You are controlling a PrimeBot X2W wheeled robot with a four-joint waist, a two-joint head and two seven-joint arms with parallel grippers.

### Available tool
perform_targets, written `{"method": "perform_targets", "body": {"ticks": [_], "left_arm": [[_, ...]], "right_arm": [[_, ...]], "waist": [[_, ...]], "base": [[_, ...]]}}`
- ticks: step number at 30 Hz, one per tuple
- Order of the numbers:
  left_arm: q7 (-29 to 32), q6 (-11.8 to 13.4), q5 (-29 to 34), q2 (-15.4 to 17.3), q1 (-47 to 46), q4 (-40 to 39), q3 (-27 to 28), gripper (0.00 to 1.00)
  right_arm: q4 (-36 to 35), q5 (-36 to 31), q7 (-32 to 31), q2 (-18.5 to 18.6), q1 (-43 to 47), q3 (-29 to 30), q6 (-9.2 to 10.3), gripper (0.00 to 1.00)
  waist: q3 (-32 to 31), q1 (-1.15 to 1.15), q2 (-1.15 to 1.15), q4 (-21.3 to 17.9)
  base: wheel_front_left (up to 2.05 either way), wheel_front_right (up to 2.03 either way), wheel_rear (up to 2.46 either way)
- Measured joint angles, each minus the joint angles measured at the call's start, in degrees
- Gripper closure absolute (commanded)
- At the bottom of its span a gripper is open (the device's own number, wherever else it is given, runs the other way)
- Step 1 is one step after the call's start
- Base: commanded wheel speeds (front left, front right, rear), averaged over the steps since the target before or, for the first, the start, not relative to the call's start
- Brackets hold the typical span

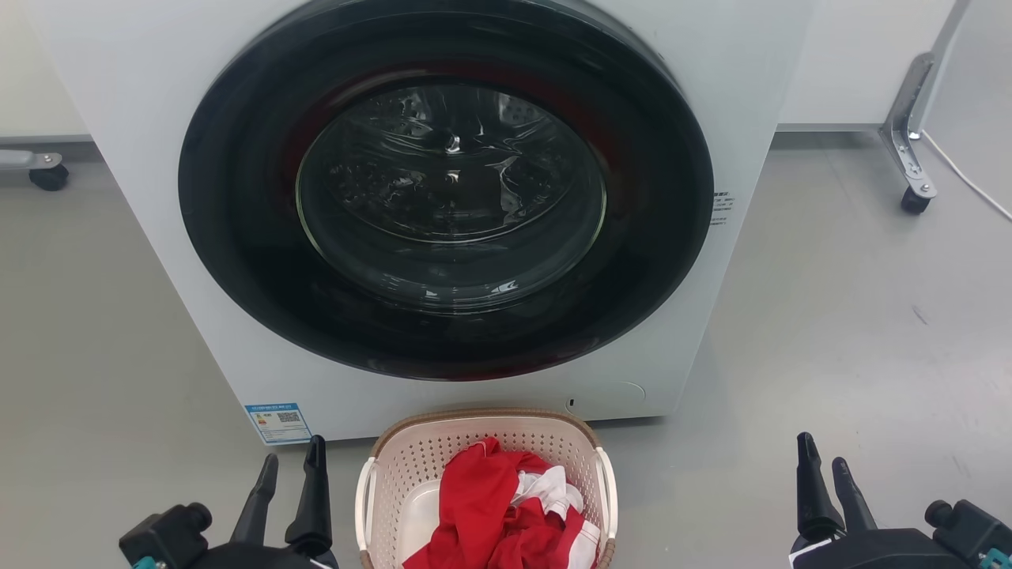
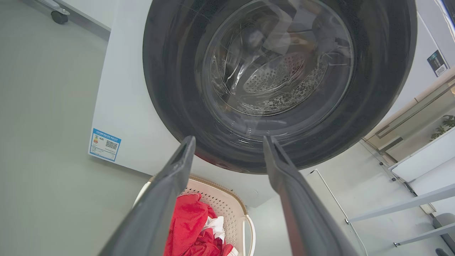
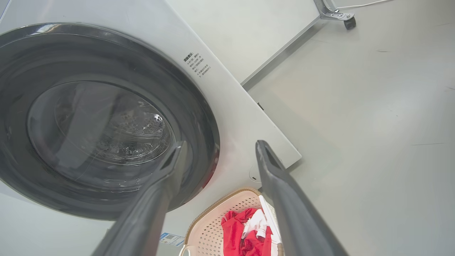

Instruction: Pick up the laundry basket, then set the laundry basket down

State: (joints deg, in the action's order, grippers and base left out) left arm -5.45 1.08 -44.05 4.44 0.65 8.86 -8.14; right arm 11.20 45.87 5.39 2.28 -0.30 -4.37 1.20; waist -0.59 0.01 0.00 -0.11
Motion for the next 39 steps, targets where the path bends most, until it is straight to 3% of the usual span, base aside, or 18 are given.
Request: {"method": "perform_targets", "body": {"ticks": [39], "left_arm": [[-8.33,5.55,33.6,-0.16,3.38,-8.4,-5.98,0.0]], "right_arm": [[-7.62,-33.54,8.35,0.16,2.31,-5.49,5.43,0.0]], "waist": [[0.57,0.0,0.0,-0.2]], "base": [[0.0,0.0,0.0]]}}
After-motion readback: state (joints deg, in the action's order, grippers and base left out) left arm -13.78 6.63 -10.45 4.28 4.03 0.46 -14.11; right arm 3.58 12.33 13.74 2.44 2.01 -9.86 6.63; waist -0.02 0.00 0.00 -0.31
